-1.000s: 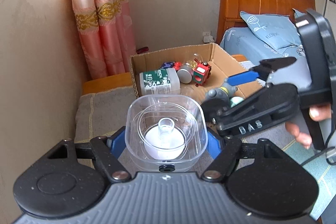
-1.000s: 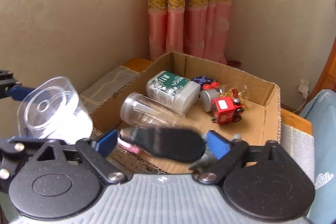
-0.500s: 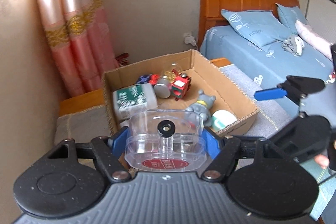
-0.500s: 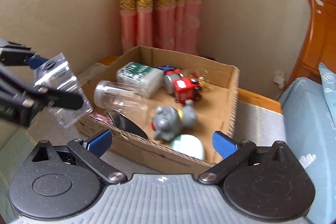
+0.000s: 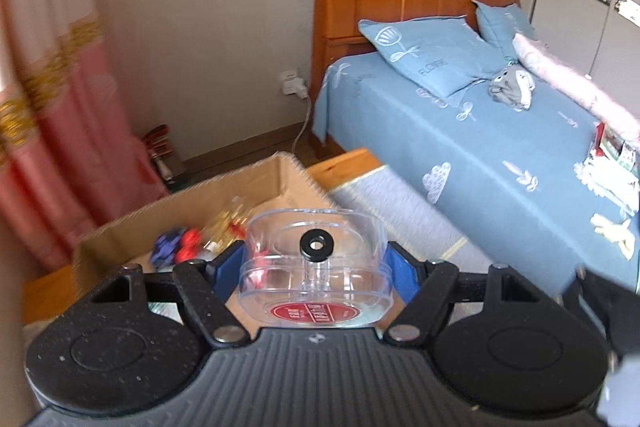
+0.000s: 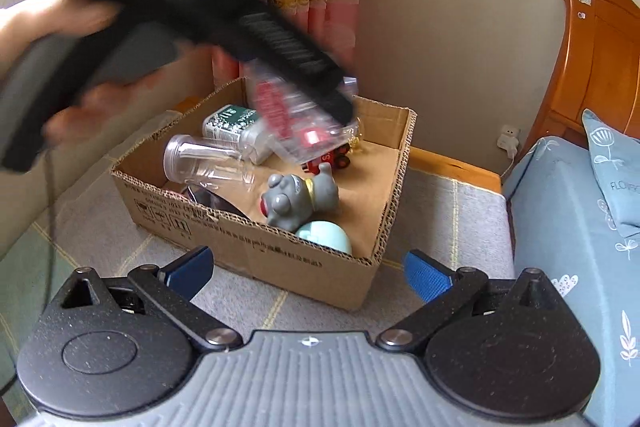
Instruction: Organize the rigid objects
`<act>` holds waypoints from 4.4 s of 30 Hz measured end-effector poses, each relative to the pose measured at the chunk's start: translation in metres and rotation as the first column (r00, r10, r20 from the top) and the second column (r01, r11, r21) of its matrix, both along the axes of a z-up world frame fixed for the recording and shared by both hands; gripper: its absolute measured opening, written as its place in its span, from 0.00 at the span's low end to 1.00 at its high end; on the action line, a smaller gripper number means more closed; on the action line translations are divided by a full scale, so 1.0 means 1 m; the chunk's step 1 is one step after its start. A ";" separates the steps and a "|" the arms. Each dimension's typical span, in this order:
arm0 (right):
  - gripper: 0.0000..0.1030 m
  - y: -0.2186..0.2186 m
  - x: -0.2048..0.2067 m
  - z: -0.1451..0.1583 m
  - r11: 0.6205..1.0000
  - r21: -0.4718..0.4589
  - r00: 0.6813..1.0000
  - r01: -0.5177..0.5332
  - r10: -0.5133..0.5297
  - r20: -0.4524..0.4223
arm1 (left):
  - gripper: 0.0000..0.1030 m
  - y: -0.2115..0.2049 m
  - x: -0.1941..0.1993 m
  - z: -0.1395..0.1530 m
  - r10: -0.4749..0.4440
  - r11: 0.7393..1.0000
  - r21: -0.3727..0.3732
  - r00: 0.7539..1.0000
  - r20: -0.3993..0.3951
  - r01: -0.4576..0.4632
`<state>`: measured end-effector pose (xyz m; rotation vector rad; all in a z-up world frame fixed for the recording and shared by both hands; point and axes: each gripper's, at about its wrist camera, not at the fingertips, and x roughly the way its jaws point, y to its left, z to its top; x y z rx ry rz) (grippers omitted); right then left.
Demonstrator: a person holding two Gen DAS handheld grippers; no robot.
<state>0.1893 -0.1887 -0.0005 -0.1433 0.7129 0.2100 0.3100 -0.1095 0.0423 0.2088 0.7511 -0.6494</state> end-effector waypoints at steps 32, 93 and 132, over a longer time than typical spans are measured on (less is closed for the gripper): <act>1.00 0.012 -0.045 0.018 0.997 -0.001 0.997 0.075 -0.075 -0.014 | 0.99 0.085 -0.103 0.007 0.278 0.958 0.024 0.946 0.167 -0.286; 1.00 0.029 -0.137 0.058 0.944 0.027 0.944 0.328 -0.329 0.034 | 0.99 0.111 -0.259 0.006 0.559 0.820 0.042 0.815 0.155 -0.571; 1.00 0.038 -0.139 0.058 0.947 0.012 0.946 0.322 -0.322 0.039 | 0.99 0.115 -0.260 0.003 0.560 0.820 0.043 0.815 0.149 -0.571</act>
